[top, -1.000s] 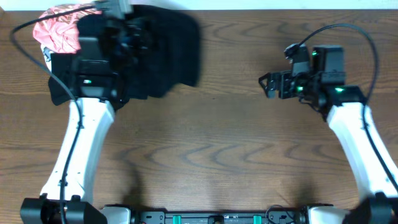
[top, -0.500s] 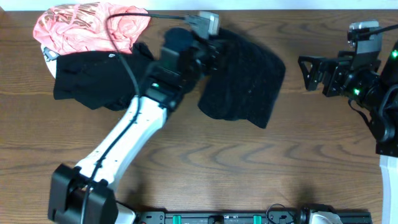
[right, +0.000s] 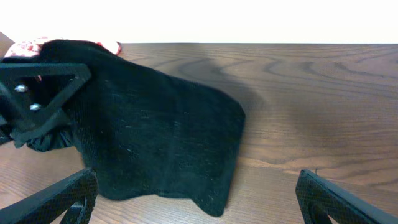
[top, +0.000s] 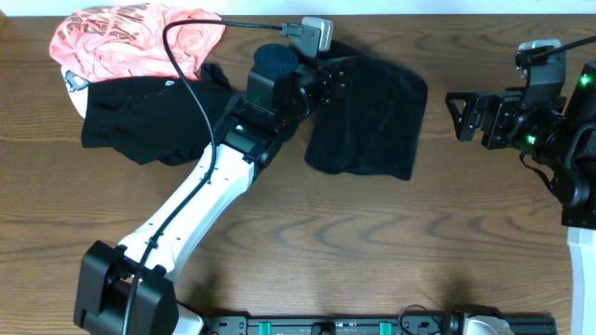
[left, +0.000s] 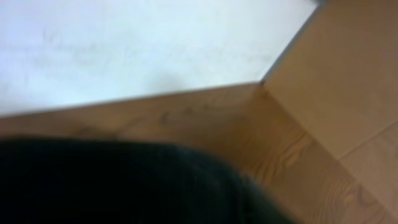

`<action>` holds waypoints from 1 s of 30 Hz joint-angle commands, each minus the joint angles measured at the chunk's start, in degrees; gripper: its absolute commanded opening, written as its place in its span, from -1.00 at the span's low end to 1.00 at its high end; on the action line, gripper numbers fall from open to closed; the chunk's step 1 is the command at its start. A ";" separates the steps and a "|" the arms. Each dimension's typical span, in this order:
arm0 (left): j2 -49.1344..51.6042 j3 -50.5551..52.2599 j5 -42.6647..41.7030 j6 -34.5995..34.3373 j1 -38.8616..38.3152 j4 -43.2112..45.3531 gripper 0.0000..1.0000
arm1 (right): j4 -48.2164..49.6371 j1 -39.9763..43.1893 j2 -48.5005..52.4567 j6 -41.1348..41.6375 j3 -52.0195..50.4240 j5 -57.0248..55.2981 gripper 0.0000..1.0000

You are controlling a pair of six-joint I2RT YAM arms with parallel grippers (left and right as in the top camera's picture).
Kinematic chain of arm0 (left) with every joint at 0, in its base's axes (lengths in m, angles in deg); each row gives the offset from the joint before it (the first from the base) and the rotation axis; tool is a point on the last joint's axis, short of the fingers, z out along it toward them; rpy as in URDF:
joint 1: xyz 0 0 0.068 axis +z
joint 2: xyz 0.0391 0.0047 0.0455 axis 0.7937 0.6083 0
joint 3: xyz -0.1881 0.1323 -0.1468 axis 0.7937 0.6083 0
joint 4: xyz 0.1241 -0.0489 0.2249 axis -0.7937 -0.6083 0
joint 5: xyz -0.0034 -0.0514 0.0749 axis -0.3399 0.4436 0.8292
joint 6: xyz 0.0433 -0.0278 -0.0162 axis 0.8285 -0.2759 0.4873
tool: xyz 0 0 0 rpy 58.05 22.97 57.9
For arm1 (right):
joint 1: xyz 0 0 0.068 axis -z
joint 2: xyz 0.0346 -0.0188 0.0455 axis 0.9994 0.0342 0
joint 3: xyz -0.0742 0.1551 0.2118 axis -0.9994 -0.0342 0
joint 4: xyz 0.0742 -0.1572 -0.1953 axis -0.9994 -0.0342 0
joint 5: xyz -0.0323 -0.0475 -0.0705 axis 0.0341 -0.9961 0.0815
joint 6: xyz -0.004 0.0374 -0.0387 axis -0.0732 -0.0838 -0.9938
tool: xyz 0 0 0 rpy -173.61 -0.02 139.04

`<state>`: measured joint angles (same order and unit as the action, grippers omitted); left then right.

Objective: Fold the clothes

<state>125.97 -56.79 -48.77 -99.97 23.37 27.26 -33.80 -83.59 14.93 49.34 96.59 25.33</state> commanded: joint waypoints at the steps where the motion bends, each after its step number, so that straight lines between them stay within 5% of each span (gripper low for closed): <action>1: -1.90 -1.14 -0.22 -0.04 -0.70 0.98 0.77 | -0.04 0.52 -0.04 -1.07 0.37 -0.22 0.98; 3: -1.90 -1.14 -0.20 0.39 -0.35 0.22 0.98 | -0.09 0.52 -0.04 -1.07 0.37 -0.24 0.98; 16: -1.99 -1.11 5.40 6.12 15.21 -31.36 0.96 | -1.75 0.52 2.43 -1.07 0.15 -2.67 0.98; 30: 1.38 -0.87 12.41 12.07 18.51 -39.30 0.96 | -3.45 0.31 11.52 -1.14 0.15 1.14 0.98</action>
<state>125.47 -57.03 -40.81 -89.96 41.84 -11.34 -37.00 -83.59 25.97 49.15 96.59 25.42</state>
